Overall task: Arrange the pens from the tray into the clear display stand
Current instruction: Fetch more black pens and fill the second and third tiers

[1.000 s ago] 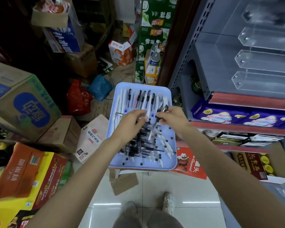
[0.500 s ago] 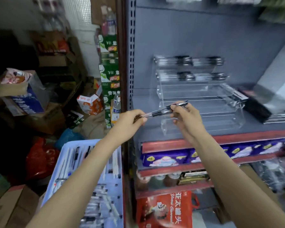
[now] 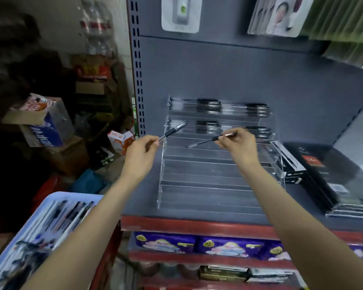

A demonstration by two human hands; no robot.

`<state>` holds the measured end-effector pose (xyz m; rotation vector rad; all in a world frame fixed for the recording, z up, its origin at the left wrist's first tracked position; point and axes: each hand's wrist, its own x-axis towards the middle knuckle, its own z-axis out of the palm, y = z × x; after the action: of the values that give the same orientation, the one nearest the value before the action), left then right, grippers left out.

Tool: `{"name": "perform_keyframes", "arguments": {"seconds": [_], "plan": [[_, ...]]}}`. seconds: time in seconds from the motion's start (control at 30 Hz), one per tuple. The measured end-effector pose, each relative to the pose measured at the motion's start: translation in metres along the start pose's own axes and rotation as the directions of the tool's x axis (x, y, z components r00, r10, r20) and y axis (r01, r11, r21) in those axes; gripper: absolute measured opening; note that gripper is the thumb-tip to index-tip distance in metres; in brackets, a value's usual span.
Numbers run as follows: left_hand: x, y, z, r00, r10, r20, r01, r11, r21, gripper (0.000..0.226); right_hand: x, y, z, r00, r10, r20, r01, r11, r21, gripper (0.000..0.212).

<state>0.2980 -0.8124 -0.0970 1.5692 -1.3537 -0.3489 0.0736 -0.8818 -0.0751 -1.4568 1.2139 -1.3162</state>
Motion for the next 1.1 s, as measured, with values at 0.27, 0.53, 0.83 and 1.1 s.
{"name": "perform_keyframes", "arguments": {"seconds": [0.27,0.53,0.83,1.1], "plan": [[0.002,0.009,-0.002,0.999,-0.018,-0.045,0.019,1.000,0.022,0.019,0.029,0.007,0.008,0.966,0.018,0.258,0.117,0.859,-0.499,0.024],[0.004,0.013,0.006,1.000,0.011,0.004,-0.012,0.996,0.084,0.019,0.030,0.011,0.003,0.984,-0.039,0.174,0.108,0.906,-0.410,0.011],[0.005,0.021,0.009,0.999,0.023,0.033,-0.026,0.997,0.066,0.020,0.033,0.010,0.006,0.973,-0.054,0.225,0.193,0.729,-0.656,0.009],[0.007,0.032,0.020,0.981,0.142,0.133,-0.165,0.970,0.178,0.024,0.018,-0.003,-0.014,0.940,-0.014,0.340,0.056,0.992,-0.114,0.026]]}}
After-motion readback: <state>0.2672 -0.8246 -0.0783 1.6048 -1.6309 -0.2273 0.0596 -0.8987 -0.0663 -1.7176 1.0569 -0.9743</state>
